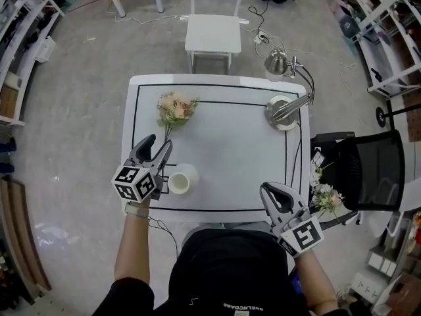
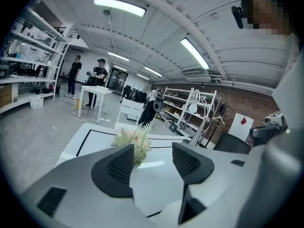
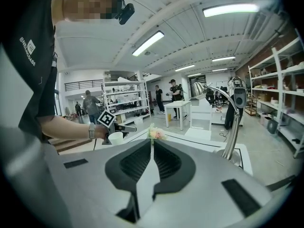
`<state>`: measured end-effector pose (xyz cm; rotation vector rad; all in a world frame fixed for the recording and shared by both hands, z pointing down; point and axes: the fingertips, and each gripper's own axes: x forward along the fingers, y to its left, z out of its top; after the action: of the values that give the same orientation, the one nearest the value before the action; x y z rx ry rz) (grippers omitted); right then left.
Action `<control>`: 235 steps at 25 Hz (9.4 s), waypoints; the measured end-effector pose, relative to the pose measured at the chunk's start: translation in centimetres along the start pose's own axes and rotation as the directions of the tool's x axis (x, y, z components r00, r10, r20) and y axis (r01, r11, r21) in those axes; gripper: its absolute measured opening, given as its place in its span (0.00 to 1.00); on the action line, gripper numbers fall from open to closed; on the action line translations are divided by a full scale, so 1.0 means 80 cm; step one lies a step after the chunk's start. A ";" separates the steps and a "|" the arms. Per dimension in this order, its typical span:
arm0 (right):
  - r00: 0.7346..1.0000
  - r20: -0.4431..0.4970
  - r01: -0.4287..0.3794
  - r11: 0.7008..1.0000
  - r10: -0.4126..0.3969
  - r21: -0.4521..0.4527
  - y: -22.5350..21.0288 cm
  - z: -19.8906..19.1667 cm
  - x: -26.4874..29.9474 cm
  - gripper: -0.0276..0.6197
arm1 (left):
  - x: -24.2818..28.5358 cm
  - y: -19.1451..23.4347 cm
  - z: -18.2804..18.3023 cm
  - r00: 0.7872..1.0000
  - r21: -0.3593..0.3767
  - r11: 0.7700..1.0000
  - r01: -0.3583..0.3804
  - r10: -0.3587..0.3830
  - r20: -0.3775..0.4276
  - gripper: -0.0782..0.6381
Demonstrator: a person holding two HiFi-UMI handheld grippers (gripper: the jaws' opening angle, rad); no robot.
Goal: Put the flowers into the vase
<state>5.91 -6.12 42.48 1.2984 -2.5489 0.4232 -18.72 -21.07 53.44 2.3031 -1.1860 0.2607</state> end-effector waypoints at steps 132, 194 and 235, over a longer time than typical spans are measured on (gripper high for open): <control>0.989 -0.037 -0.141 0.990 0.140 -0.023 0.016 -0.042 -0.005 0.06 | -0.119 -0.166 0.132 0.827 0.261 0.963 0.069 -0.201 0.524 0.17; 0.965 -0.067 -0.257 0.964 0.253 -0.069 0.107 -0.056 0.014 0.06 | -0.211 -0.177 -0.111 0.985 0.066 0.997 0.041 -0.052 0.166 0.43; 0.960 0.219 -0.144 0.979 0.174 -0.145 0.050 0.074 -0.064 0.06 | -0.190 -0.335 0.104 0.885 0.268 0.943 0.197 -0.289 0.366 0.38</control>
<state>5.10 -2.22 34.66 1.1614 -2.8324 0.1412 -6.94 -2.28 30.52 2.7681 -1.0738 -0.1961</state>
